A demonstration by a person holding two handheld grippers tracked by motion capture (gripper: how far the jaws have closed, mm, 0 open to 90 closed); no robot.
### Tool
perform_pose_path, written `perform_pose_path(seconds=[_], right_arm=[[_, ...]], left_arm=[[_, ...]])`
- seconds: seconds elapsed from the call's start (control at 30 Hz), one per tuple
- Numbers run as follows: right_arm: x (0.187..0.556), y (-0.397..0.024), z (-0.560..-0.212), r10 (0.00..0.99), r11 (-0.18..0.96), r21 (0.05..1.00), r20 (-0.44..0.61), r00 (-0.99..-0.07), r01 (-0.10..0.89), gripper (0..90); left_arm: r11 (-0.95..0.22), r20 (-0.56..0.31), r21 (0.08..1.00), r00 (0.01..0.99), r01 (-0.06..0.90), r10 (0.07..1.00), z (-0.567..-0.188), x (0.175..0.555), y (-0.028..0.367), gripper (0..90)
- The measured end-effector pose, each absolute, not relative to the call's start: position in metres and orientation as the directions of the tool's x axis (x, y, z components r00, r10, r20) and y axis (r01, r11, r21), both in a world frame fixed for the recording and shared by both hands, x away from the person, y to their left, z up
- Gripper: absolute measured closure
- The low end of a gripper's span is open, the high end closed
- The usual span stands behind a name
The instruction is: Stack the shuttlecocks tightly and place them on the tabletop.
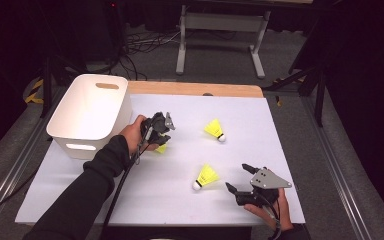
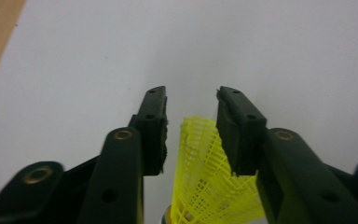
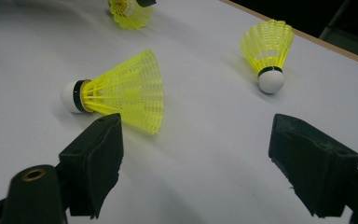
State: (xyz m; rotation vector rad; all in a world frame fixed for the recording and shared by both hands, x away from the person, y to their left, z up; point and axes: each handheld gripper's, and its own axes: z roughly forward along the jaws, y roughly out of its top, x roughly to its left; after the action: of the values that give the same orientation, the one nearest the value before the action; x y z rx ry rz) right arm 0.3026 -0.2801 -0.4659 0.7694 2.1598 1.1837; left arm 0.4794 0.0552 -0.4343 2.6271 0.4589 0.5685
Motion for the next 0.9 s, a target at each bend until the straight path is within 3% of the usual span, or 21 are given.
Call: perform_pose_path(seconds=[0.1, 0.3, 0.63, 0.9], right_arm=[[0.302, -0.28, -0.466, 0.706, 0.443, 0.87, -0.19, -0.682, 0.217, 18.9], [0.302, -0.28, -0.465, 0.706, 0.446, 0.87, -0.198, -0.68, 0.21, 19.1], [0.302, -0.277, -0.465, 0.705, 0.456, 0.864, -0.204, -0.679, 0.213, 19.4], [0.302, -0.276, -0.465, 0.705, 0.459, 0.862, -0.206, -0.679, 0.215, 19.4]], left_arm=[[-0.859, 0.334, 0.469, 0.86, 0.204, 0.386, -0.429, 0.476, 0.056, 57.5], [-0.785, 0.381, 0.608, 0.823, 0.12, 0.422, -0.405, 0.45, 0.064, 48.6], [-0.735, 0.446, 0.678, 0.785, 0.017, 0.43, -0.388, 0.414, 0.082, 36.5], [-0.659, 0.423, 0.752, 0.781, -0.021, 0.458, -0.391, 0.384, 0.107, 31.2]])
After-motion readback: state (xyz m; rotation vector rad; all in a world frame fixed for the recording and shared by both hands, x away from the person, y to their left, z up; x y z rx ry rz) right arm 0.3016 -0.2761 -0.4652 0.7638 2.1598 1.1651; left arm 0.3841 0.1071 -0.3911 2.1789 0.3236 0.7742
